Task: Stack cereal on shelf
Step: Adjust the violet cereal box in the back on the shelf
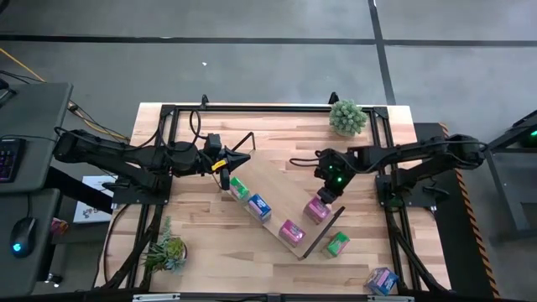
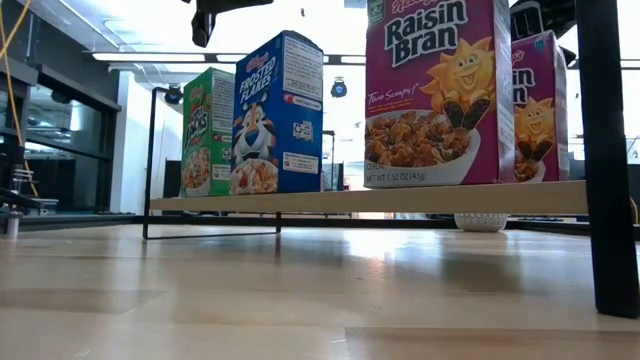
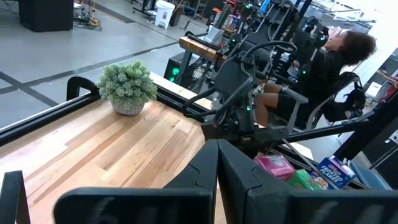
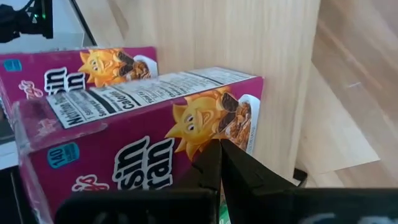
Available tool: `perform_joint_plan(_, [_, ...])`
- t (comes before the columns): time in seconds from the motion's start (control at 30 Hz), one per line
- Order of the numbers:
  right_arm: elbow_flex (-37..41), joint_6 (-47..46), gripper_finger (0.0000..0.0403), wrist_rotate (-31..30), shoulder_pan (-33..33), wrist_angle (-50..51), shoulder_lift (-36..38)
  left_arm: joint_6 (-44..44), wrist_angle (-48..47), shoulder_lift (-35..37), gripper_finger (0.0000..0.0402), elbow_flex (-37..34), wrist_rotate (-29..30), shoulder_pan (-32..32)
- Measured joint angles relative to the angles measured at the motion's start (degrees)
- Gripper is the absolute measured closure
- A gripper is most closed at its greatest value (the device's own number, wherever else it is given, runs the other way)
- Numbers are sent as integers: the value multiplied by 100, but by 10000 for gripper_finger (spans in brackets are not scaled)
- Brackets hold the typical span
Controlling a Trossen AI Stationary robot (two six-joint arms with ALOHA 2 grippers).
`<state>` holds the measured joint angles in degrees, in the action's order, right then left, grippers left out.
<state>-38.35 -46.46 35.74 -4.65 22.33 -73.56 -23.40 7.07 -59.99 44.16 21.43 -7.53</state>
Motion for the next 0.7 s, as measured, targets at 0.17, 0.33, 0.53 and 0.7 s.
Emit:
perform_joint_plan(0.17, [0,-111,403,9,194,-6,0,0,0,0,401,1,0,0])
perform_joint_plan(0.33, [0,-266,403,-129,292,-240,0,0,0,0,401,2,0,0])
perform_joint_plan(0.53, [0,-474,403,-231,294,-680,0,0,1,0,401,1,0,-2])
perform_joint_plan(0.7, [0,-619,403,-231,294,-706,0,0,2,0,401,0,-2,0])
